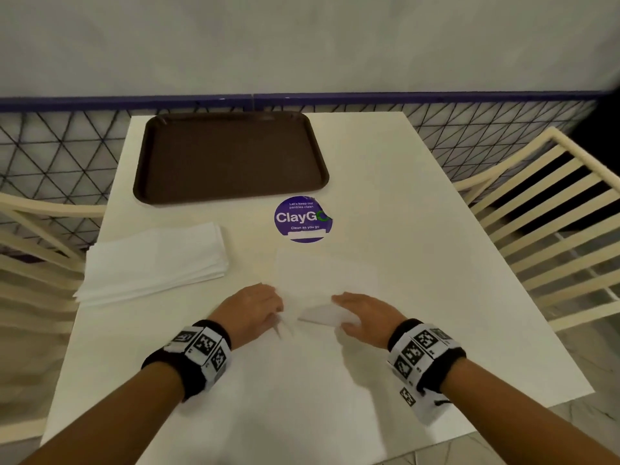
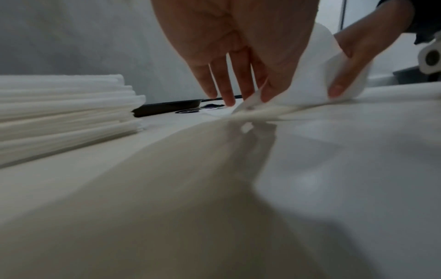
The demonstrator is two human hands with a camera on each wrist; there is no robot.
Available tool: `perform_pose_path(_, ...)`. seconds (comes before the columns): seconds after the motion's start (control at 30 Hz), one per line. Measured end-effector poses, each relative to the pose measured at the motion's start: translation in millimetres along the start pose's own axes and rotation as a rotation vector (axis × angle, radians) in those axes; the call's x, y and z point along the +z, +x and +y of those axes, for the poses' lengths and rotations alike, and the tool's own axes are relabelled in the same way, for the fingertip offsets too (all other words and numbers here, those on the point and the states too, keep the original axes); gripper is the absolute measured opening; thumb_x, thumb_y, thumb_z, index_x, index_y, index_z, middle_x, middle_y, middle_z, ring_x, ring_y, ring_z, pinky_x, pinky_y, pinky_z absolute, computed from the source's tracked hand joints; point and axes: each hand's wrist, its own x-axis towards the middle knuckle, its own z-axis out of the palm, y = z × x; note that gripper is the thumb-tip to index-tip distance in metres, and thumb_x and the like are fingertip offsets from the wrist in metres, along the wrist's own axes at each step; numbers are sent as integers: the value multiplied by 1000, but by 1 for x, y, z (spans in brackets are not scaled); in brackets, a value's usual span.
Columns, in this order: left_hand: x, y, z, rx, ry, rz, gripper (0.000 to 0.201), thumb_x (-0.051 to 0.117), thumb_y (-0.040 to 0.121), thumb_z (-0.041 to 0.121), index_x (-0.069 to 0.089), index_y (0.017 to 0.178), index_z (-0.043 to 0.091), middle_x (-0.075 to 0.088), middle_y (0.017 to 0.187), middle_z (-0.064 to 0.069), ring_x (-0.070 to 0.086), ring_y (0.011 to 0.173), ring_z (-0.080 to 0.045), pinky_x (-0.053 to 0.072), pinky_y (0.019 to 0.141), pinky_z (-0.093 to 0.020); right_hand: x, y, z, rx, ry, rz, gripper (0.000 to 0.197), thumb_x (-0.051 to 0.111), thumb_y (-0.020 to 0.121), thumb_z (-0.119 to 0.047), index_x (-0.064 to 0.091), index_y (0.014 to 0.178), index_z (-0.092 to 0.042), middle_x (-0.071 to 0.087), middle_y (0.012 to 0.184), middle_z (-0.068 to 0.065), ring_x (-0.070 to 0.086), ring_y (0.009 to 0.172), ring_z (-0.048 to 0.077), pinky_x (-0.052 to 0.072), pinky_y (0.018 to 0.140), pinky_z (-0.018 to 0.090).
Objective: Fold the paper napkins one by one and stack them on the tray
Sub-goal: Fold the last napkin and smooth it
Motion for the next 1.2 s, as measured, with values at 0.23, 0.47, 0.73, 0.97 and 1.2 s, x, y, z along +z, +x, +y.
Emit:
perform_pose_path(0.23,14,7,19,24,14,13,87,84,20,-1,53,98,17,69,90,-3,44,93,-11,33,86,-25,10,-21,13,-109,222,87,28,51,95,-14,63,120,-16,54,136,-1,44,133,11,28,106,16)
perform_pose_path(0.47,20,3,11,-91,-227,-62,25,56,80,28,76,80,13,71,71,0,60,69,-10,47,61,-19,-3,-27,26,5,190,24,34,54,94,-18,56,127,-15,62,125,1,56,117,18,30,79,9)
perform_pose_path(0.73,2,12,13,-729,-496,-170,39,60,87,40,57,63,9,45,58,0,38,52,-8,32,51,-11,-22,-5,47,272,515,21,28,66,86,-21,65,107,-4,63,99,14,53,85,17,38,69,23)
perform_pose_path(0.97,0,19,8,-897,-723,-108,31,55,90,39,55,65,20,53,61,7,50,60,-7,34,51,-17,-19,16,56,349,862,148,29,68,82,-9,64,102,12,62,87,16,55,72,24,46,71,27)
perform_pose_path(1.2,5,23,1,-975,-881,-115,15,60,89,28,66,77,20,68,87,0,66,86,-23,49,94,-32,-16,28,57,380,955,166,28,67,83,-10,66,109,1,67,104,19,64,95,33,51,92,45)
